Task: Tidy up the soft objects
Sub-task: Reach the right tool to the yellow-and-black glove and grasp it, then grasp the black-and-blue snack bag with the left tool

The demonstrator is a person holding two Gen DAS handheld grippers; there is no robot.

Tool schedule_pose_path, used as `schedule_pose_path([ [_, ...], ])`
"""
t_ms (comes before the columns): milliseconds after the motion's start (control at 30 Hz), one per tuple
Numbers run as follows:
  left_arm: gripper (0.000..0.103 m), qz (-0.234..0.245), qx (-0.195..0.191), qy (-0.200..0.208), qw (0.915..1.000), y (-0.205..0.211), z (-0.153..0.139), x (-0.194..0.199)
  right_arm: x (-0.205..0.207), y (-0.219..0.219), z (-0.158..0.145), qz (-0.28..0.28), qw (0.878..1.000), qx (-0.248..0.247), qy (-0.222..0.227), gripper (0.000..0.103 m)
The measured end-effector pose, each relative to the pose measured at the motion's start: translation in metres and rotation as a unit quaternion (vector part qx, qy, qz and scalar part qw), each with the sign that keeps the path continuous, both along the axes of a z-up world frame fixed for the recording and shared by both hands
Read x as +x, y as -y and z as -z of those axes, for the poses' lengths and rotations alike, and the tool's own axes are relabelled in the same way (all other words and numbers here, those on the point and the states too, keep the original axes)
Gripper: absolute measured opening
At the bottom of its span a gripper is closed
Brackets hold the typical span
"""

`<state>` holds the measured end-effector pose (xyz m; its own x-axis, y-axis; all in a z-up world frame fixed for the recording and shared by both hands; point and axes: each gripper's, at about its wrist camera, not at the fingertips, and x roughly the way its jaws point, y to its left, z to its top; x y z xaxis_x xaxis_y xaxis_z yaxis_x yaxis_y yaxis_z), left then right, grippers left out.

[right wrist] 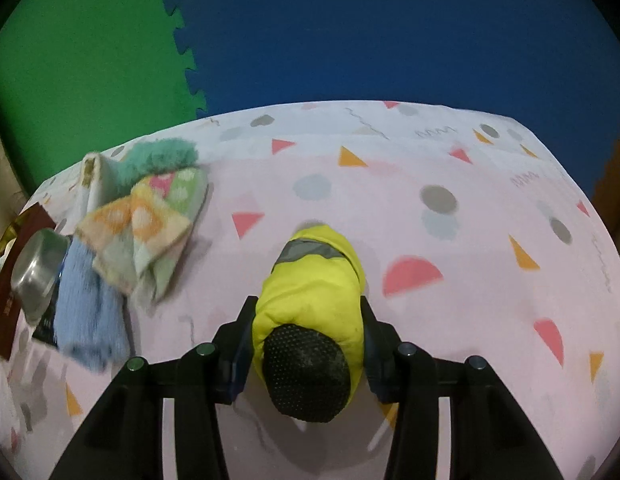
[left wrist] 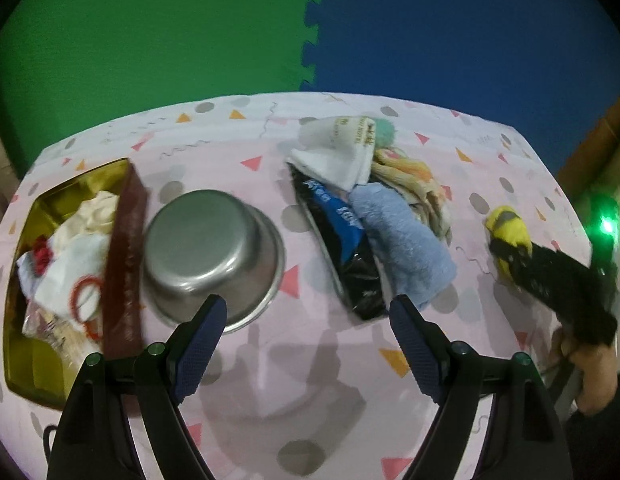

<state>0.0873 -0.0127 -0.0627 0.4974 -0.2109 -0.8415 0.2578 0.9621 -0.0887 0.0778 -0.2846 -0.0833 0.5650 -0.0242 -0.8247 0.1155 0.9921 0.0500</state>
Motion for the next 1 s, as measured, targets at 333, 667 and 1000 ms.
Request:
schedule_pose_path([
  [333,0.063,-0.008,-0.005,-0.054,0.9985,0.018,0.018,0.036,-0.009,0.003,0.0,0.005,1.0,-0.004,-0.001,0.049],
  [667,0.056,-0.005,0.011,-0.087,0.9962,0.039,0.033,0.059,-0.009,0.003,-0.001,0.006,1.0,0.003,0.001,0.049],
  [1000,0.041,-0.006,0.037,-0.089,0.9953,0.051,0.05,0.078,-0.009,0.007,0.0,0.007,1.0,0.016,0.004,0.049],
])
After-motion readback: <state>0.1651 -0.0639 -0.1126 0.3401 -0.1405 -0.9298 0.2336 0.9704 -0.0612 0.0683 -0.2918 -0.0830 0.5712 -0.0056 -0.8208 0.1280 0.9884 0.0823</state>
